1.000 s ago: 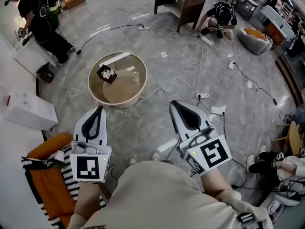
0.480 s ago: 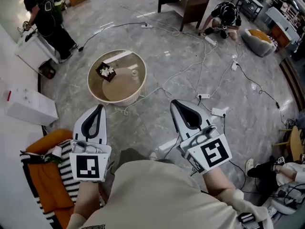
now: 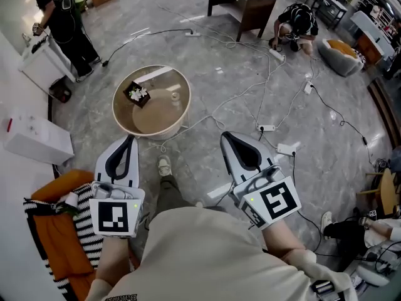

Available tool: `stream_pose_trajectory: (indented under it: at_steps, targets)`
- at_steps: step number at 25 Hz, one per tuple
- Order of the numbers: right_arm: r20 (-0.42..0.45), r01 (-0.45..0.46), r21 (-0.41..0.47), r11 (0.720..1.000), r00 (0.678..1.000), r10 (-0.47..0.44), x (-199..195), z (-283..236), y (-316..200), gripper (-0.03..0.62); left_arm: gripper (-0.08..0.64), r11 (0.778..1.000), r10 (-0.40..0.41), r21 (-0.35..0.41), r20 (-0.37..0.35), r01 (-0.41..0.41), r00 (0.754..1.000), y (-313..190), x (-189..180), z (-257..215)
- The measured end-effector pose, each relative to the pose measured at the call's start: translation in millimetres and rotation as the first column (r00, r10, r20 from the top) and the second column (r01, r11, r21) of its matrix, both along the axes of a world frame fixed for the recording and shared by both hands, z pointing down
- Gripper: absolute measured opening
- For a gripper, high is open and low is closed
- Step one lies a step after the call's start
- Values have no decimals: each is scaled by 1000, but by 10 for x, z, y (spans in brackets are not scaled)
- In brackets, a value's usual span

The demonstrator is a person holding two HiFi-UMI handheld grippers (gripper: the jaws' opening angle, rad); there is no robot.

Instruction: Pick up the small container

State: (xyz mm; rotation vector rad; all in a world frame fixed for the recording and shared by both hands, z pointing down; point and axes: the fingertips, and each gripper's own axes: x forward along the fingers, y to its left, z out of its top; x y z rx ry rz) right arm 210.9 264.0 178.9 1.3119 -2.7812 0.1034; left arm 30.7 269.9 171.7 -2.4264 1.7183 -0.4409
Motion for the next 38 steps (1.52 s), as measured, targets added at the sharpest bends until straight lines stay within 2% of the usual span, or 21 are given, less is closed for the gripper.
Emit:
stream_pose_trajectory:
  at_steps: [10,15,25,31,38]
  targets:
    - [-14,7,-3,1000,1000,-7,-261,165,-463,-5,6,1000,-6,17,-19,7,1000,-462,-244,86]
    - [-13,2,-19,1000,1000,-3,-478,227,-833,-5,6,1000,-5,-5,-17,5,1000,-833,-487,181]
    - [-66,-30,-70,997,998,25,-954,418,-1850,-5,6,999,24,-39,-41,-26,999,-1897,-966,322]
    - [-87,-52,-96,994,995,44,-1389,460,-2516,-5,6,996,54,-73,-50,-57,997,-2572,-1303,371]
    - [-100,-92,-81,993,992,83,-1901,316,-3214,-5,6,991,106,-75,-57,-111,993,-3292,-1755,319]
